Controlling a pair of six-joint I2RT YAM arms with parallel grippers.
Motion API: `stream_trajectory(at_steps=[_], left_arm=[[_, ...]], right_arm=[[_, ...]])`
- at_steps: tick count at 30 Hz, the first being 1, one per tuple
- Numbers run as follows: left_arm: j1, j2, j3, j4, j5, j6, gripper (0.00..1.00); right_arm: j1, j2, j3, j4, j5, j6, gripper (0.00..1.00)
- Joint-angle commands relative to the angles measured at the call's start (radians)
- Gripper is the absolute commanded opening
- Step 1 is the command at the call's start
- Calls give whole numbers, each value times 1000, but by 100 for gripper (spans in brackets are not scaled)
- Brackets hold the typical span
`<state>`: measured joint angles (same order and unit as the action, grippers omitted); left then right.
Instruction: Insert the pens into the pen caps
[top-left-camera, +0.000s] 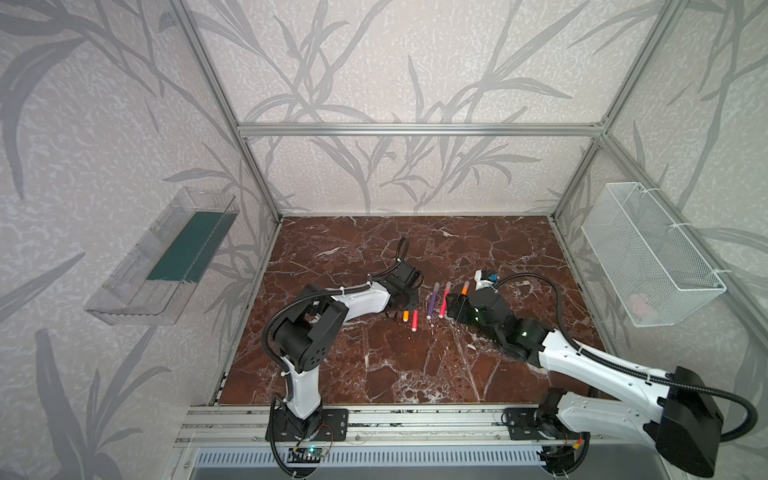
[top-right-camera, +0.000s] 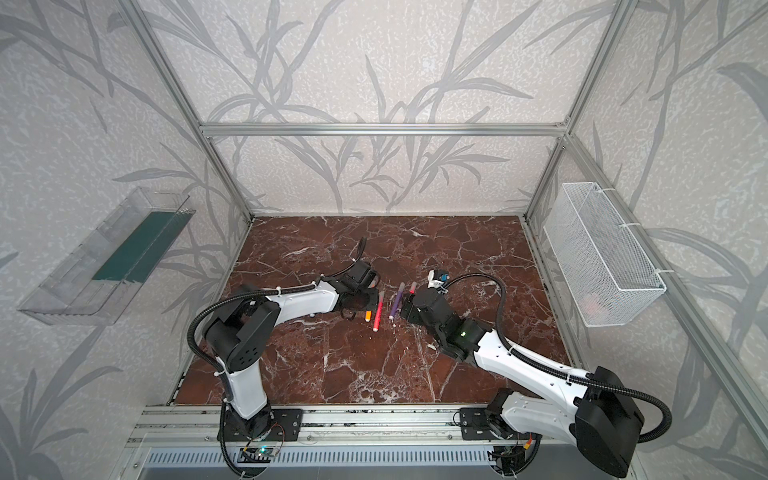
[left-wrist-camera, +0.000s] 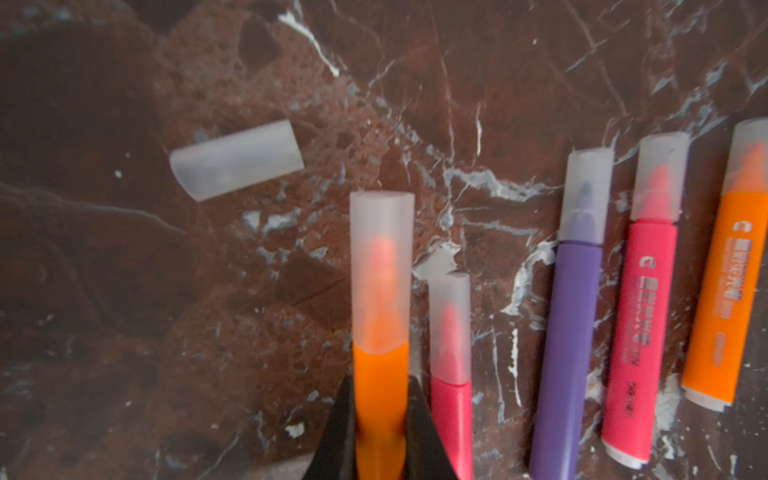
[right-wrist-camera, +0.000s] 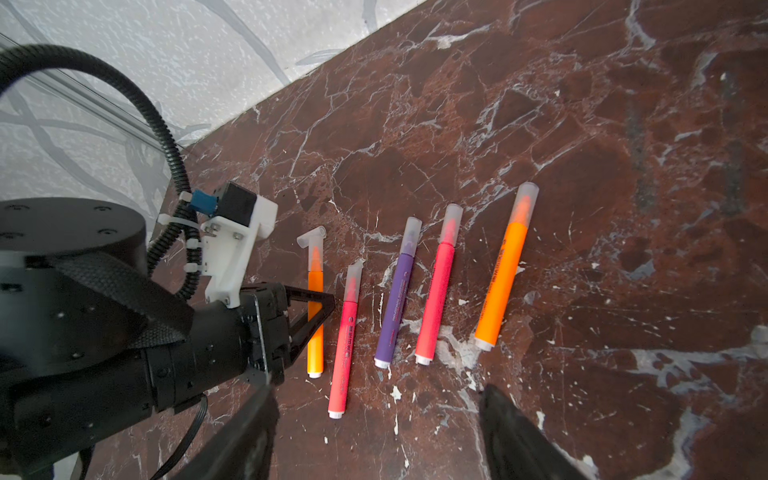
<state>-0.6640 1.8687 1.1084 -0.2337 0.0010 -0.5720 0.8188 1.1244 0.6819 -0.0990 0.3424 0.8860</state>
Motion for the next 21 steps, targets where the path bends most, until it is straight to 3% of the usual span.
stream_trajectory(at_steps=[1,5,13,16,21], left_arm=[[-6,-2,31,-51,2,-17,7],[-6,16,55,-72,52,-7,18],[-3,-100,45,-126,-13,34,64],[12,-187,44,-184,-74,42,70],[59,-401,-39,-259,-325,34,71]], right_arm=[[-6,-3,-7,5,-2,-9,75],[-10,1,-4,12,-9,-10,75],[-39,38,24,24,-32,-48,75],[-47,49,49,11,-24,-64,75],[-47,132,120,39,-64,-87,72]])
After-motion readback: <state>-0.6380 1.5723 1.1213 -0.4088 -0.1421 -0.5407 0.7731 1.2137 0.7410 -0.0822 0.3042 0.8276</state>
